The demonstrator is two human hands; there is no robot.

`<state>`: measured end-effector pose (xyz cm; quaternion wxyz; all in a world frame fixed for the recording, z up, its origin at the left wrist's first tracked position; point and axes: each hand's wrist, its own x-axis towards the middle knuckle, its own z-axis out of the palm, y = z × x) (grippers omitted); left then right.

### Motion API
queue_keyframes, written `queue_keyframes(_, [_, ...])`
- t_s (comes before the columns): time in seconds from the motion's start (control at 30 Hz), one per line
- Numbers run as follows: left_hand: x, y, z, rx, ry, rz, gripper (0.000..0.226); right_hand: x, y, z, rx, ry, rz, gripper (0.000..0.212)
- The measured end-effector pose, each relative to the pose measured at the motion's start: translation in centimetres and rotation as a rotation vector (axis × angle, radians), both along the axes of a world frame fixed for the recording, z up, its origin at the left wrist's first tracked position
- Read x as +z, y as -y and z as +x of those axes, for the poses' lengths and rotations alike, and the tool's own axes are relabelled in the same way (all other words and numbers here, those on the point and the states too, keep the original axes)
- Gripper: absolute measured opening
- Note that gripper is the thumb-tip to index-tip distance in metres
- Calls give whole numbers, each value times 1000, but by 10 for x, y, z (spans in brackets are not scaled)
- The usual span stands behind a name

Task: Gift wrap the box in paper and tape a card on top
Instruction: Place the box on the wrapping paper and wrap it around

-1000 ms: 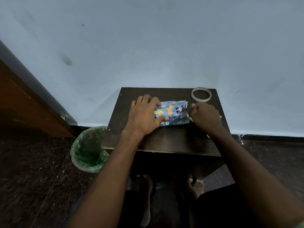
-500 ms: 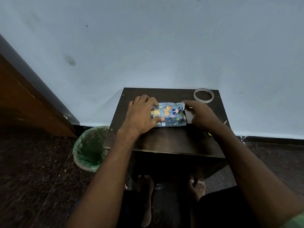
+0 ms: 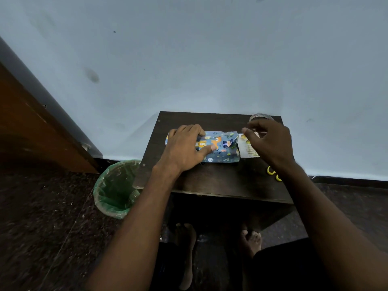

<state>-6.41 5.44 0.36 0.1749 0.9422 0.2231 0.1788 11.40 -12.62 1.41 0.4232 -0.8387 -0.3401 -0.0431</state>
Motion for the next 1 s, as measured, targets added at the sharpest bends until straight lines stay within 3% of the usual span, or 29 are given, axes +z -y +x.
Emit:
queue_keyframes(0.13, [-2, 1, 4, 45, 30, 8, 34, 2, -14, -22, 209, 263, 66, 16])
queue_keyframes(0.3, [-6, 3, 6, 71, 52, 17, 42, -20, -33, -59, 402, 518, -165, 11])
queue_keyframes(0.47, [-5, -1, 11, 90, 71, 40, 36, -22, -33, -75, 294, 460, -242, 17])
queue_keyframes(0.7, [-6, 6, 16, 151, 161, 91, 18, -26, -28, -87, 175, 503, -444, 47])
queue_keyframes(0.9, [-10, 9, 22, 188, 178, 148, 5, -27, -33, -92, 122, 533, -516, 61])
queue_keyframes(1.0, [-11, 10, 24, 200, 162, 172, 2, -28, -31, -89, 139, 458, -464, 63])
